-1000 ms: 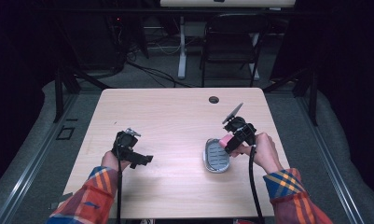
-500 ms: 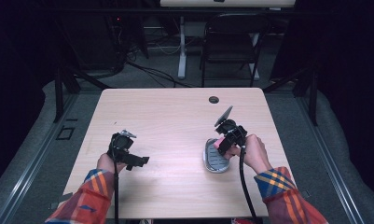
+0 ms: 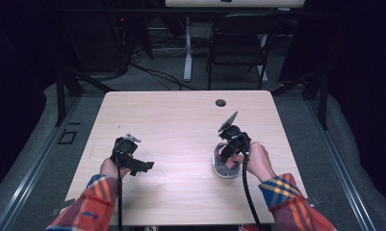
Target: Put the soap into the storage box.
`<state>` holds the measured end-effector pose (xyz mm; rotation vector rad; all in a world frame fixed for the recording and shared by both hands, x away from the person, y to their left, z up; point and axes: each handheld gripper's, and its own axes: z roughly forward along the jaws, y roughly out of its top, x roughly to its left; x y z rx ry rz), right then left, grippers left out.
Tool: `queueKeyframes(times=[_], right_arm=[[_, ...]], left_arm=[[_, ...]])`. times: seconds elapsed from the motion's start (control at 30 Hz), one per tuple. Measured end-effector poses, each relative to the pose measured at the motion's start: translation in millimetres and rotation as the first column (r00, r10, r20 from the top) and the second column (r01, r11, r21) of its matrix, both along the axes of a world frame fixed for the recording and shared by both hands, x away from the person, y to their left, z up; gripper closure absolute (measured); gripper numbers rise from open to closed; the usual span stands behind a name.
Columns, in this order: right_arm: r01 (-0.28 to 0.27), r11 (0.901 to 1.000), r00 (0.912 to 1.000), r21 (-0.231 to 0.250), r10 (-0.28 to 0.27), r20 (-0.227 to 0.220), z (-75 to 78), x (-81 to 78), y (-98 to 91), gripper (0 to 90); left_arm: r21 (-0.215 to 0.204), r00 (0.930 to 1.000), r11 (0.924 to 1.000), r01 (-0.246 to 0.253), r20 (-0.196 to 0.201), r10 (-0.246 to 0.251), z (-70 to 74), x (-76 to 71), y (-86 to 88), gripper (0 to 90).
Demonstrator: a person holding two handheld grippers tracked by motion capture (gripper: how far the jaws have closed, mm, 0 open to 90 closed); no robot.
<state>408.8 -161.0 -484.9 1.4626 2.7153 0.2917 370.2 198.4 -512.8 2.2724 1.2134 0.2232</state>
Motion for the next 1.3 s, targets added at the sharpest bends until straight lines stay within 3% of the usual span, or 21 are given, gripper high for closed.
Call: queueKeyframes(times=[0.17,0.2,0.33,0.57,0.63,0.67,0.7,0.73,1.0,1.03,1.3], right_arm=[[-0.003,0.9985,0.9986,0.055,0.006,-0.052,-0.4,-4.0,-2.8,43.1],[-0.015,0.9988,0.9974,0.047,0.018,-0.070,0.8,-3.9,-3.2,43.5],[-0.043,0.9982,0.9986,0.042,0.044,-0.029,8.1,-7.6,-5.4,42.7],[-0.065,0.9951,0.9971,0.074,0.062,0.045,23.7,-16.8,-19.6,36.4],[-0.077,0.9952,0.9952,0.061,0.073,0.066,28.5,-18.5,-25.8,34.2],[-0.066,0.9944,0.9952,0.082,0.060,0.077,29.5,-20.5,-28.2,33.0],[-0.080,0.9947,0.9940,0.065,0.074,0.080,31.8,-21.0,-31.8,30.6],[-0.074,0.9938,0.9942,0.083,0.067,0.084,33.2,-22.3,-34.7,30.2],[-0.074,0.9934,0.9868,0.087,0.060,0.151,38.4,-29.5,-55.8,15.7],[-0.086,0.9944,0.9866,0.062,0.077,0.144,40.0,-29.7,-58.1,14.8],[-0.084,0.9954,0.9821,0.046,0.075,0.172,38.0,-37.7,-74.6,6.7]], left_arm=[[0.001,1.0000,1.0000,0.004,0.001,-0.004,0.2,0.3,-1.3,0.3],[0.001,1.0000,1.0000,0.006,0.002,-0.006,0.2,0.4,-1.6,0.3],[0.001,1.0000,1.0000,0.007,-0.001,-0.007,-0.2,0.8,-1.9,0.3],[0.003,1.0000,1.0000,0.005,0.000,-0.005,-0.2,0.7,-2.7,0.3],[0.000,1.0000,1.0000,0.008,-0.002,-0.008,-0.1,0.9,-2.7,0.3],[0.000,1.0000,1.0000,0.009,-0.002,-0.009,-0.1,0.8,-2.8,0.3],[0.000,1.0000,1.0000,0.009,-0.003,-0.009,-0.1,0.8,-2.8,0.3],[0.000,0.9999,1.0000,0.010,-0.004,-0.010,-0.1,1.0,-2.7,0.3],[0.001,1.0000,1.0000,0.006,0.001,-0.006,-0.2,1.0,-2.1,0.2],[0.001,1.0000,1.0000,0.007,0.000,-0.007,-0.2,1.1,-1.9,0.3],[-0.003,1.0000,0.9999,0.010,-0.001,-0.010,-0.1,1.1,-1.5,0.3]])
